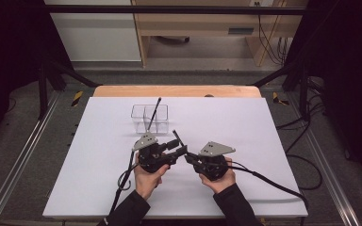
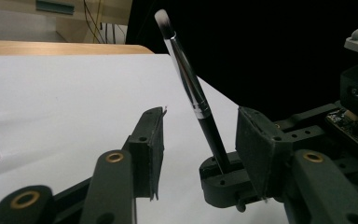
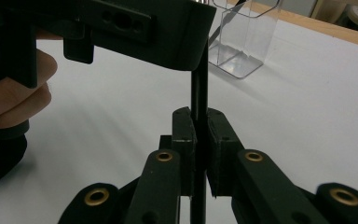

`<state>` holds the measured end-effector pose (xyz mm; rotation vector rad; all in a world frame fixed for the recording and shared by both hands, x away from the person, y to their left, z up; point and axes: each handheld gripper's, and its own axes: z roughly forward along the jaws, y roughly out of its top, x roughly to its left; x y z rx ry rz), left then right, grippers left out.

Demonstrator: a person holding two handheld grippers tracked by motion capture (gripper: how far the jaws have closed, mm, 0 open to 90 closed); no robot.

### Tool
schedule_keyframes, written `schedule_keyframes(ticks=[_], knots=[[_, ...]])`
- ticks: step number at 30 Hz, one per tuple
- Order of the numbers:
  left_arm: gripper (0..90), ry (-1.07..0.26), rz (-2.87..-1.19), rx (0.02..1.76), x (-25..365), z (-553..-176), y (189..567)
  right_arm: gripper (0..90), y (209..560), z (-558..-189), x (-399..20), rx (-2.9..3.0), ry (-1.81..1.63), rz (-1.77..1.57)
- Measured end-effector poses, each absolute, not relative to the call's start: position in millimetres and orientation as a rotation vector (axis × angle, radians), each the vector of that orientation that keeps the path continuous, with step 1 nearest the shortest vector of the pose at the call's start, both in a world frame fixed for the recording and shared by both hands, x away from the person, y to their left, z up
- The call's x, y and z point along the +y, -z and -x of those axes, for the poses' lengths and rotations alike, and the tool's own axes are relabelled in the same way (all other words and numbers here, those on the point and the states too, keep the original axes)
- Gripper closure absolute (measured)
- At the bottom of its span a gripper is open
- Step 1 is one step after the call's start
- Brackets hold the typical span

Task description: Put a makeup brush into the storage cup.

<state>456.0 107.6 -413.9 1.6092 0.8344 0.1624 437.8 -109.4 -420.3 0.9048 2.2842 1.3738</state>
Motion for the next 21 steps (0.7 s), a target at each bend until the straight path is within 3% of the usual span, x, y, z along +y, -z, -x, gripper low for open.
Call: schedule_keyframes(ticks=[21], knots=[[71.4,-0.141,-1.563,0.851,104.1,-455.8,414.4,84.0,420.5,-437.8,-108.6,2.282,-1.393,-0.913]])
